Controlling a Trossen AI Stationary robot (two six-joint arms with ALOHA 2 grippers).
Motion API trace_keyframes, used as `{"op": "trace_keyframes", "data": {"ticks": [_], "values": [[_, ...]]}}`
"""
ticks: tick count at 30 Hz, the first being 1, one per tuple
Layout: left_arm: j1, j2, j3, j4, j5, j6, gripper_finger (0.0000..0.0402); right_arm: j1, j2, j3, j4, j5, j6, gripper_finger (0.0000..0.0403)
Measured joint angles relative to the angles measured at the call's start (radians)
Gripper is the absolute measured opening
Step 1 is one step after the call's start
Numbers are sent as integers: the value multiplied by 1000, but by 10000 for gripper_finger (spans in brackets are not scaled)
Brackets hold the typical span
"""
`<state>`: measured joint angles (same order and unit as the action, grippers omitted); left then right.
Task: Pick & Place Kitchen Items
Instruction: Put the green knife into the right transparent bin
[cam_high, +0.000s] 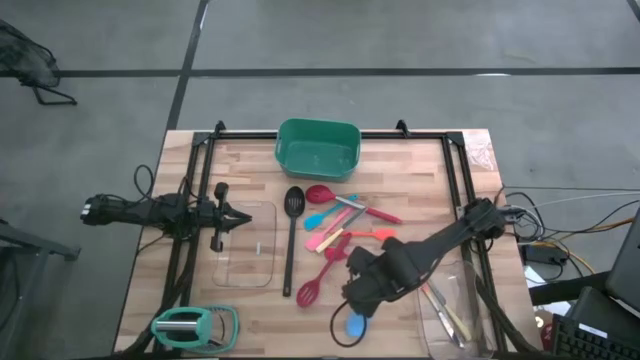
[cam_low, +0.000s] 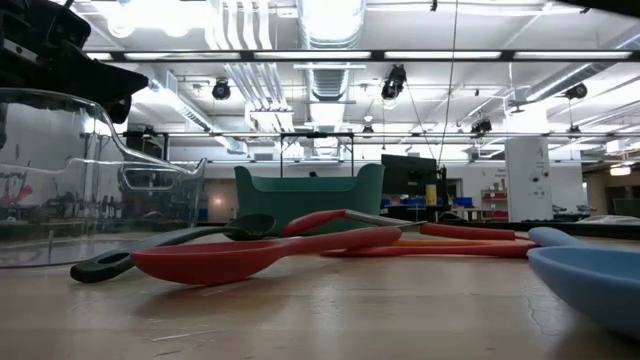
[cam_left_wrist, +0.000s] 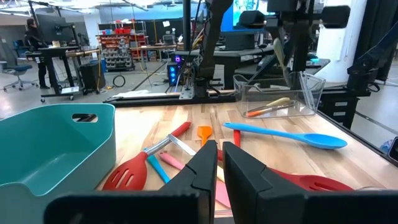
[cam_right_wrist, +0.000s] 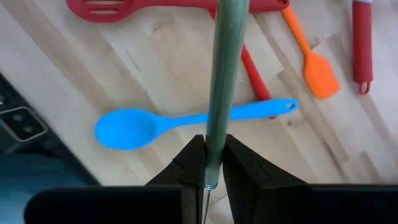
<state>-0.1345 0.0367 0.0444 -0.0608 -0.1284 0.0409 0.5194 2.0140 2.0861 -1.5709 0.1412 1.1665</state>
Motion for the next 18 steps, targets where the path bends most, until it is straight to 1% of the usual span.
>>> {"op": "trace_keyframes", "data": {"ticks": [10, 13, 18], "values": [[0, 0, 0, 0, 0, 0, 32, 48, -89, -5, 0, -62, 145, 37], [0, 0, 0, 0, 0, 0, 32, 84, -118, -11, 0, -96, 203, 36], [0, 0, 0, 0, 0, 0, 32, 161, -159, -14, 0, -90, 351, 37]]}}
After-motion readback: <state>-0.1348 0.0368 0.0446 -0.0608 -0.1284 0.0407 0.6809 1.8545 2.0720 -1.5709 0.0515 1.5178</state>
